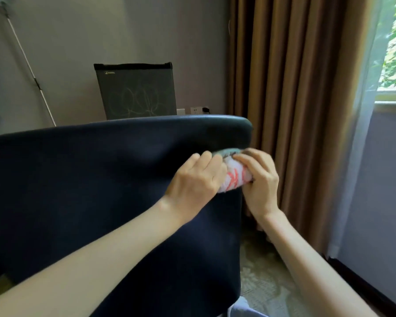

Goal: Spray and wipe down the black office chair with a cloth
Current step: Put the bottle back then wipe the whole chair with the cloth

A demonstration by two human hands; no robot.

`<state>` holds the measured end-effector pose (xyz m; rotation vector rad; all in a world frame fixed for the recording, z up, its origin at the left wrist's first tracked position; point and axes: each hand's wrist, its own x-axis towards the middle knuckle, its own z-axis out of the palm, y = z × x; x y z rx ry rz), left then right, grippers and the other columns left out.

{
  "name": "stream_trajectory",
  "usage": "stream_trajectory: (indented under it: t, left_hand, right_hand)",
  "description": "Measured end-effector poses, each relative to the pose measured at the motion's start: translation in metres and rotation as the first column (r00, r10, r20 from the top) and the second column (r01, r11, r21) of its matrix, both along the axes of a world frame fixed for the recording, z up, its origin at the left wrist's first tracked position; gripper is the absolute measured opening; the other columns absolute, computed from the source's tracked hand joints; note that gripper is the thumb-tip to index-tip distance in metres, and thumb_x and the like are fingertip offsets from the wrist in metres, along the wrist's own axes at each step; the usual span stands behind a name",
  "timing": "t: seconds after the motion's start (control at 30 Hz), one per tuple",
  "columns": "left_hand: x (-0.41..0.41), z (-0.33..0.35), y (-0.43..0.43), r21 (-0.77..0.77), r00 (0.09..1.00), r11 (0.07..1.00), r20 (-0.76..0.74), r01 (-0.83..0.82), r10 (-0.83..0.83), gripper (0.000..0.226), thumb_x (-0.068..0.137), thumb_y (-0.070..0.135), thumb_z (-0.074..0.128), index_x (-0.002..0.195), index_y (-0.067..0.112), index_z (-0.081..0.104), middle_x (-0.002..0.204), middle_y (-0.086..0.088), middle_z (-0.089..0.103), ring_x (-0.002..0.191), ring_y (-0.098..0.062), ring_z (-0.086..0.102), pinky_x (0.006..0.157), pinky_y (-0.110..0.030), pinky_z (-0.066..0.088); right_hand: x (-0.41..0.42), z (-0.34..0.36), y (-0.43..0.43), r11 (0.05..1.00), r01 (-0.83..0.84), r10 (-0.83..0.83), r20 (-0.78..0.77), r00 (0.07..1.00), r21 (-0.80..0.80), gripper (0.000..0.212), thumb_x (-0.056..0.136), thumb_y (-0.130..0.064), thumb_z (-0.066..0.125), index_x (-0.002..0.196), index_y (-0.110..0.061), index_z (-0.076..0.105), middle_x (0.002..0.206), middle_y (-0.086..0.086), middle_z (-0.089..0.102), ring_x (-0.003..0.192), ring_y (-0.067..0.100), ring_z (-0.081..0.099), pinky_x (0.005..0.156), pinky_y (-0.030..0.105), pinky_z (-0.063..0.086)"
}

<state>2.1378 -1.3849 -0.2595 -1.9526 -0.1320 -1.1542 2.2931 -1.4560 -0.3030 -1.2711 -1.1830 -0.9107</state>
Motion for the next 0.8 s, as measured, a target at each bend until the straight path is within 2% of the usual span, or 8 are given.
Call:
stream_trajectory:
  t: [0.13, 0.23, 0.3, 0.4, 0.47, 0.63, 0.73, 0.8]
  left_hand:
    - [-0.017, -0.080, 0.012, -0.070, 0.993, 0.997, -0.111, -0.042, 0.034, 0.024, 0.087, -0.002, 0.050, 0.088, 0.014, 0.068, 0.076, 0.000, 0.055, 0.069, -0.020, 0.052, 0.065, -0.031, 0.042]
    - [-0.029, -0.125, 0.016, -0.088, 0.968, 0.990, -0.233, -0.113, 0.090, 0.034, 0.088, -0.001, 0.039, 0.086, 0.017, 0.068, 0.075, 0.001, 0.055, 0.073, -0.020, 0.047, 0.070, -0.031, 0.034]
    - [-0.036, -0.144, 0.017, -0.093, 0.942, 0.983, -0.313, -0.160, 0.123, 0.041, 0.087, -0.001, 0.032, 0.083, 0.019, 0.068, 0.074, 0.002, 0.055, 0.074, -0.019, 0.046, 0.072, -0.029, 0.035]
    - [-0.049, -0.139, 0.015, -0.083, 0.900, 0.975, -0.406, -0.207, 0.156, 0.027, 0.077, 0.006, 0.046, 0.080, 0.022, 0.066, 0.072, 0.006, 0.053, 0.070, -0.015, 0.049, 0.067, -0.024, 0.043]
    - [-0.060, -0.117, 0.016, -0.105, 0.926, 0.976, -0.349, -0.190, 0.143, 0.031, 0.079, 0.003, 0.042, 0.079, 0.023, 0.065, 0.072, 0.007, 0.053, 0.067, -0.014, 0.048, 0.064, -0.024, 0.041]
    - [-0.106, -0.013, 0.013, -0.094, 0.999, 0.995, -0.009, -0.040, 0.039, 0.024, 0.090, 0.000, 0.051, 0.089, 0.016, 0.069, 0.080, 0.001, 0.060, 0.069, -0.018, 0.055, 0.064, -0.030, 0.046]
    - [-0.154, 0.043, 0.007, -0.034, 0.997, 0.999, 0.072, -0.017, 0.020, 0.018, 0.090, 0.004, 0.056, 0.102, 0.009, 0.069, 0.098, -0.009, 0.067, 0.085, -0.027, 0.062, 0.075, -0.038, 0.050]
    - [-0.186, 0.056, 0.012, -0.032, 0.996, 0.999, 0.080, -0.036, 0.039, 0.023, 0.087, 0.009, 0.064, 0.110, 0.006, 0.067, 0.108, -0.012, 0.066, 0.097, -0.029, 0.059, 0.084, -0.038, 0.046]
  right_hand:
    - [-0.019, -0.078, 0.008, 0.989, -0.022, 0.013, -0.060, 0.998, -0.147, 0.026, 0.082, -0.023, 0.064, 0.103, -0.008, 0.071, 0.109, 0.006, 0.064, 0.109, 0.017, 0.053, 0.101, 0.026, 0.041]
    - [-0.032, -0.134, 0.013, 0.952, -0.052, -0.005, -0.186, 0.983, -0.302, 0.043, 0.064, -0.001, 0.083, 0.104, -0.013, 0.071, 0.114, -0.006, 0.058, 0.110, 0.009, 0.051, 0.098, 0.021, 0.042]
    - [-0.043, -0.159, 0.014, 0.917, -0.080, -0.025, -0.256, 0.966, -0.391, 0.053, 0.055, 0.008, 0.086, 0.101, -0.015, 0.073, 0.111, -0.005, 0.059, 0.106, 0.008, 0.053, 0.097, 0.013, 0.040]
    - [-0.053, -0.155, 0.013, 0.913, -0.077, -0.034, -0.262, 0.964, -0.401, 0.054, 0.052, 0.009, 0.087, 0.098, -0.016, 0.074, 0.107, -0.003, 0.062, 0.103, 0.013, 0.057, 0.096, 0.002, 0.032]
    - [-0.059, -0.124, 0.013, 0.940, -0.082, 0.014, -0.204, 0.979, -0.332, 0.053, 0.055, 0.008, 0.086, 0.101, -0.015, 0.073, 0.109, -0.004, 0.062, 0.104, 0.013, 0.054, 0.096, 0.008, 0.037]
    - [-0.100, 0.003, 0.013, 0.992, -0.074, 0.079, 0.051, 0.996, -0.101, 0.032, 0.076, -0.004, 0.073, 0.107, -0.009, 0.070, 0.111, 0.010, 0.065, 0.106, 0.028, 0.058, 0.093, 0.035, 0.045]
    - [-0.137, 0.058, 0.013, 0.998, -0.057, 0.056, 0.154, 0.987, 0.003, 0.023, 0.089, -0.017, 0.063, 0.110, -0.008, 0.069, 0.113, 0.013, 0.065, 0.108, 0.029, 0.056, 0.099, 0.029, 0.039]
    - [-0.164, 0.075, 0.016, 0.997, -0.055, 0.044, 0.193, 0.980, 0.054, 0.030, 0.094, -0.028, 0.054, 0.111, -0.010, 0.069, 0.114, 0.012, 0.065, 0.109, 0.028, 0.054, 0.098, 0.028, 0.039]
